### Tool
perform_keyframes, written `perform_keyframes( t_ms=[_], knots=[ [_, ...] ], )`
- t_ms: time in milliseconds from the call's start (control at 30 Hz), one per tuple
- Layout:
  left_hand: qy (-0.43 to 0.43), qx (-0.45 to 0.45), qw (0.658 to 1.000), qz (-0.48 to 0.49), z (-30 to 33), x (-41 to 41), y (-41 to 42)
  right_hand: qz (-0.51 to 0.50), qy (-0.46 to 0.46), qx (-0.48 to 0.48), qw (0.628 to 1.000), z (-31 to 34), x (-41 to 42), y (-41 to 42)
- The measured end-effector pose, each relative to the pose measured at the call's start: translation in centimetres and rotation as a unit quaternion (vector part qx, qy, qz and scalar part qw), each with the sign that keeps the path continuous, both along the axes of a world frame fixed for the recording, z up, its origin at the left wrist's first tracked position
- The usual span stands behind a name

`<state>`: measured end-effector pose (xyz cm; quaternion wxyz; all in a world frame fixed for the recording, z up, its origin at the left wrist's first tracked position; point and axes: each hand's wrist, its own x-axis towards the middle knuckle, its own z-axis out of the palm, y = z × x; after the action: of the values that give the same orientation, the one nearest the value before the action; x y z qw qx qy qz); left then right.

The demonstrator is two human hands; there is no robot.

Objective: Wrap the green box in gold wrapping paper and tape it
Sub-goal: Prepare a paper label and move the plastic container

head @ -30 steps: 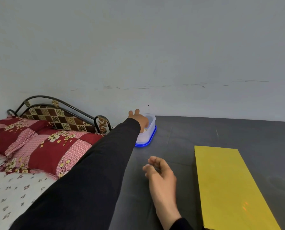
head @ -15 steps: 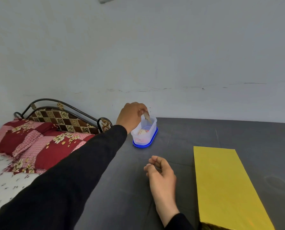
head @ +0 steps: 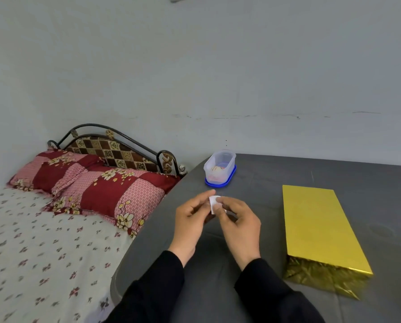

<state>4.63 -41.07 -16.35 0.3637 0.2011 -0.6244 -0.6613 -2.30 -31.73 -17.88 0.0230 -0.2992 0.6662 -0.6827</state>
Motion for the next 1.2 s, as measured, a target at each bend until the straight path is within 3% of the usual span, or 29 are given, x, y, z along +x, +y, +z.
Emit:
perform_keyframes(
  t_ms=[67,133,700,1200],
  knots=[
    [0.038,0.109,0.993,-0.029,-0.1,0.4,0.4,-0.002,0.004,0.004,1.0,-0.1,0.0,0.5],
    [0.052,0.147,0.987,-0.047,-0.2,0.6,0.4,-0.004,-0.002,0.013,1.0,0.0,-0.1,0.7],
    [0.03,0.157,0.983,-0.094,-0.3,0.5,-0.3,0.048,-0.122,-0.028,0.991,-0.6,-1.0,0.2],
    [0.03,0.144,0.983,-0.109,-0.2,0.6,-0.3,0.042,-0.154,-0.033,0.987,-1.0,-1.3,-0.1]
  ],
)
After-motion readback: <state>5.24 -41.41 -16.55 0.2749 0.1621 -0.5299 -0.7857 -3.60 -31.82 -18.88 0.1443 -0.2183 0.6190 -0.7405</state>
